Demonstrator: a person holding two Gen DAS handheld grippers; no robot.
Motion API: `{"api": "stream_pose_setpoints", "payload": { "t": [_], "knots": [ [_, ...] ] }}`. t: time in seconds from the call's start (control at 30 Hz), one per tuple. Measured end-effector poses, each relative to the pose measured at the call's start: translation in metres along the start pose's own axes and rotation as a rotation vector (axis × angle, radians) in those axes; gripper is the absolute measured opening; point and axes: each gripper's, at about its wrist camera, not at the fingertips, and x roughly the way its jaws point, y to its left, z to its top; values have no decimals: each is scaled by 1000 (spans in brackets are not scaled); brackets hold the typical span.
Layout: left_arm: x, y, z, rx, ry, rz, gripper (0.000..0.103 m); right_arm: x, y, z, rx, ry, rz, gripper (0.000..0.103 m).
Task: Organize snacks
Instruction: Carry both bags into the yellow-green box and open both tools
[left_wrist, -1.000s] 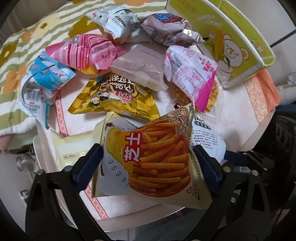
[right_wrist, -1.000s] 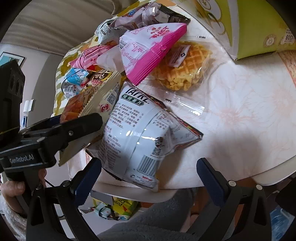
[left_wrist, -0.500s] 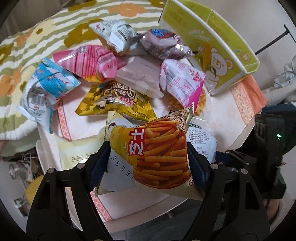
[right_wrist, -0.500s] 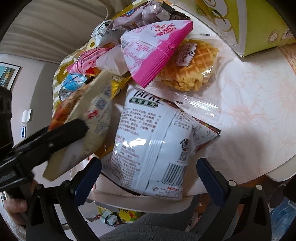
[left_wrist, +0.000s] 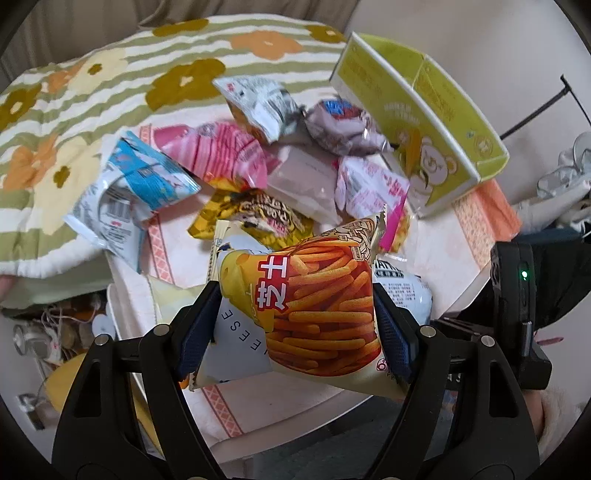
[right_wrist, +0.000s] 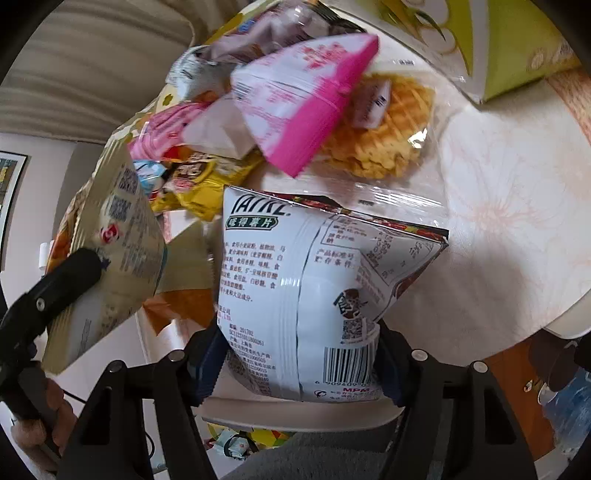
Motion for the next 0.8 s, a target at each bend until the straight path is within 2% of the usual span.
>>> {"api": "stream_pose_setpoints", "payload": {
  "t": [0.2, 0.4, 0.6, 0.8],
  "knots": [
    [-35, -2, 12, -33, -93, -4, 76, -46, 31, 10, -106, -90, 7, 64],
    [-62, -20, 41, -23, -188, 7, 76, -108, 43, 41, -195, -232, -2, 64],
    [-70, -59, 73, -20, -262, 16, 76, -155, 23, 72, -250, -316, -33, 64],
    [-57, -116, 105, -38, -309, 21, 76, -202, -30, 111, -339, -358, -80, 64]
  ]
}}
